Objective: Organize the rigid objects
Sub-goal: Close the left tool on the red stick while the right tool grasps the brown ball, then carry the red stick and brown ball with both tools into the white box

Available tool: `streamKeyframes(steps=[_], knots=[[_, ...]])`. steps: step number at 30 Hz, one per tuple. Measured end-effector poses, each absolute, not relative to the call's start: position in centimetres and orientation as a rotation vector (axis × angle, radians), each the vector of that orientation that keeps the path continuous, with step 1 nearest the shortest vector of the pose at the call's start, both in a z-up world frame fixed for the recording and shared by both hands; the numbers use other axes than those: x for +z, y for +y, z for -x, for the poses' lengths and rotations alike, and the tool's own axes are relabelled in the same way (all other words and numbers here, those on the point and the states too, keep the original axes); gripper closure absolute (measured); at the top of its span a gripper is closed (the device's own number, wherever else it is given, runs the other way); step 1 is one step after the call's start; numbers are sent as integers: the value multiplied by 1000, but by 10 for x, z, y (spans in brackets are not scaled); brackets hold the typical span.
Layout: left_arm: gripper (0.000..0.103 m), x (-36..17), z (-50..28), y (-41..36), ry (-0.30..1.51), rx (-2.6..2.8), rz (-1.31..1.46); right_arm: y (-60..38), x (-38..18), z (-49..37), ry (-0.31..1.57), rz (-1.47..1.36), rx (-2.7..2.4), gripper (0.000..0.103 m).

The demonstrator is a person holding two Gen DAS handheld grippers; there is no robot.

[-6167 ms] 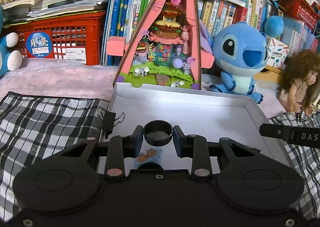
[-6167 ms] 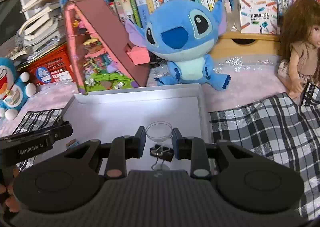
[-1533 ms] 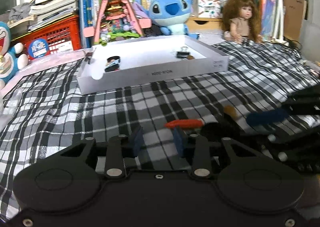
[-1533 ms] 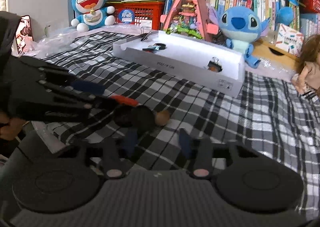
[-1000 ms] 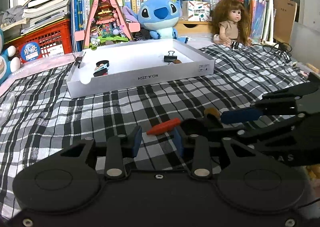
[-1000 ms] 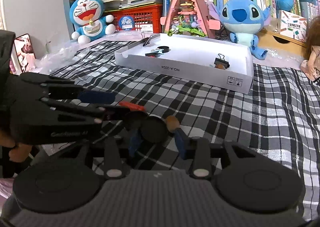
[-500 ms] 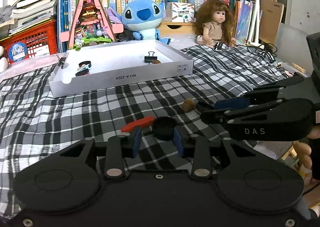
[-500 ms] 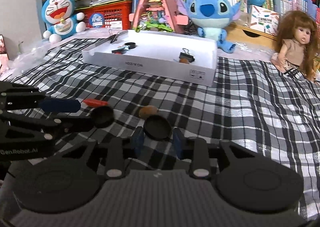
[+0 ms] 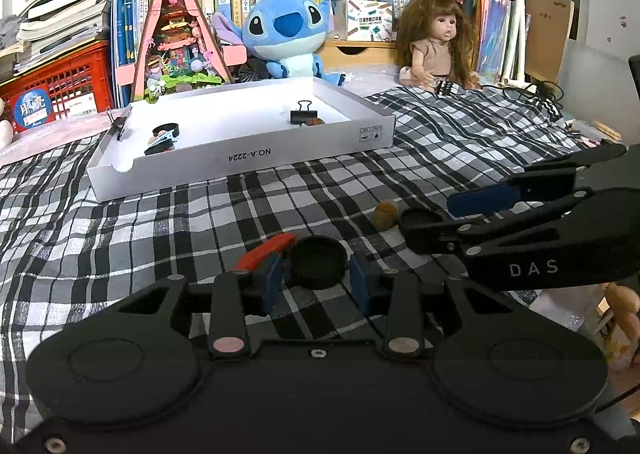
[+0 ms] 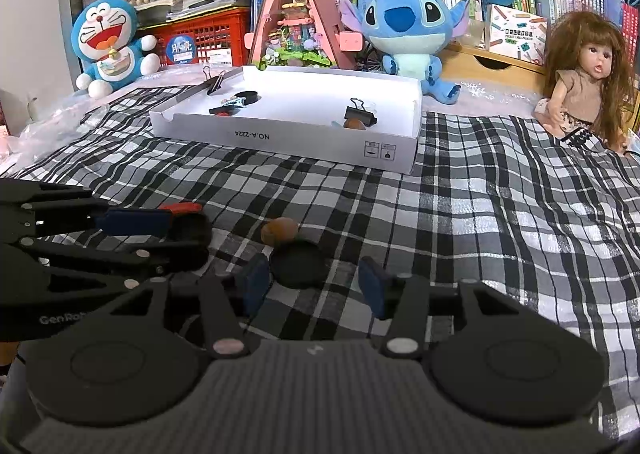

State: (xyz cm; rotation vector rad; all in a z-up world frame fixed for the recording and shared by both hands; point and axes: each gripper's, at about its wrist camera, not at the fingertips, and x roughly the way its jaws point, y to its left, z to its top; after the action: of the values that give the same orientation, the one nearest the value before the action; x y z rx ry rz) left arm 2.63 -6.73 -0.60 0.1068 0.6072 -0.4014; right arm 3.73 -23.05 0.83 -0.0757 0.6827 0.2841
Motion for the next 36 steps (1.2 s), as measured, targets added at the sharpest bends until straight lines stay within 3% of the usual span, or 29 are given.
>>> streamKeyframes(steps=[7, 10, 13, 36], knots=[[73, -6, -27, -67, 608, -402, -106, -227, 8, -40, 688, 95, 303, 39], [73, -5, -29, -67, 609, -399, -102, -224, 8, -40, 691, 96, 314, 57], [73, -4, -31, -67, 610, -398, -98, -221, 9, -40, 689, 100, 317, 65], [73, 50, -81, -32, 541, -306, -35, -226, 43, -71, 655, 31, 270, 66]])
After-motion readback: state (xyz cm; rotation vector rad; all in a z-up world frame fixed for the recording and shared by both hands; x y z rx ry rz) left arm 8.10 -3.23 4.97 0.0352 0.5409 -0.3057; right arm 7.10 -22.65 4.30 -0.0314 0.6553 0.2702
